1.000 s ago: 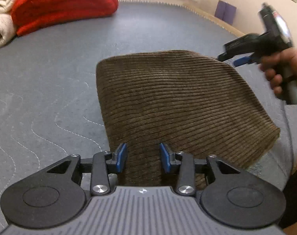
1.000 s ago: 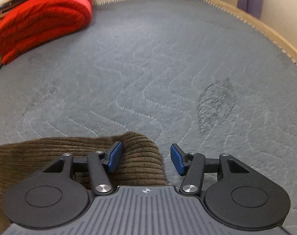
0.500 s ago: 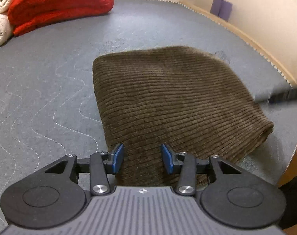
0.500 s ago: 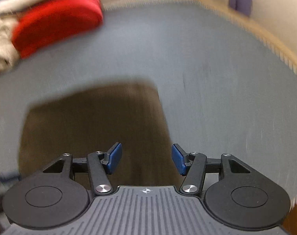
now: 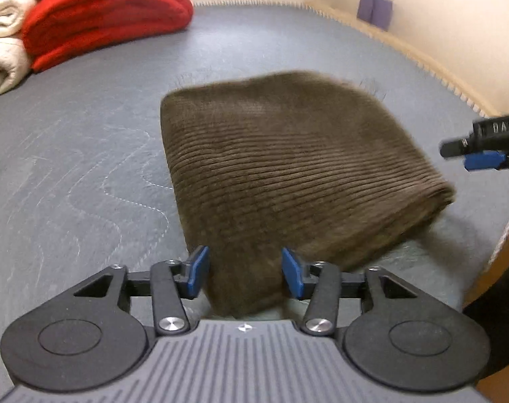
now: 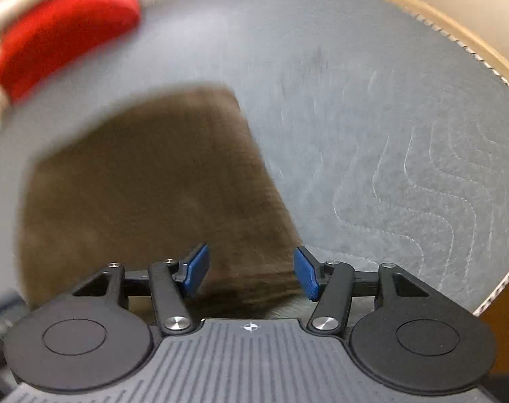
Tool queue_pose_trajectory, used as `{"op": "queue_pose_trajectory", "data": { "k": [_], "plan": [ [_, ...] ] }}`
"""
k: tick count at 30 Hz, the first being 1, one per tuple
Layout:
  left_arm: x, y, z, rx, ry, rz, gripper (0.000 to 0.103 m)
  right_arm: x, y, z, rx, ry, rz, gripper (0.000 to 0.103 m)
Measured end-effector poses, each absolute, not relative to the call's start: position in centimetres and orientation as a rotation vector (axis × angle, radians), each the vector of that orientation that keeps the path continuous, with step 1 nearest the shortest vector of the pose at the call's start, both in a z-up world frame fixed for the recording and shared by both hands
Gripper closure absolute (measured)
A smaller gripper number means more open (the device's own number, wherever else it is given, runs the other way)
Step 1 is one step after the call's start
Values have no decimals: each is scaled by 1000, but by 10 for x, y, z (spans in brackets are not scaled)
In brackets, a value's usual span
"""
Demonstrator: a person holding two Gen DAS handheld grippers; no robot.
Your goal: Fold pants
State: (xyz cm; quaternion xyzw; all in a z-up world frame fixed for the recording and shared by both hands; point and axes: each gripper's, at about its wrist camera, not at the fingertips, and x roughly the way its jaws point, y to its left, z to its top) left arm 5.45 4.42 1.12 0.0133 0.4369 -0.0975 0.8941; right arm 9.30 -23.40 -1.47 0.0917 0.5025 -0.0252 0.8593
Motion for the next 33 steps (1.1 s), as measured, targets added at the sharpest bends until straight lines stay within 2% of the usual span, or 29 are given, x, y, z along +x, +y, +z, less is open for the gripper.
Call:
{"op": "queue_pose_trajectory", "data": {
  "k": [1,3,4,11,17,20,33],
  "plan": [
    [41,43,19,22,876,-197,40,82,-233,-3,213,997,-32,44],
    [19,39,35,18,826,-181,22,56,-224,20,197,866,26,38],
    [7,37,44,9,793,-169,19,44,-219,29,177,815,44,33],
    [-49,18,80,9,672,-70,15,-11,-198,74,75,608,115,24],
    [-50,25,68,-66,731,-19,15,-16,-203,86,79,667,76,18],
    [-43,27,54,-52,775,17,0,-17,-202,89,74,682,75,13],
    [-11,20,24,2,823,9,0,-19,-202,51,49,781,62,12]
  ]
}}
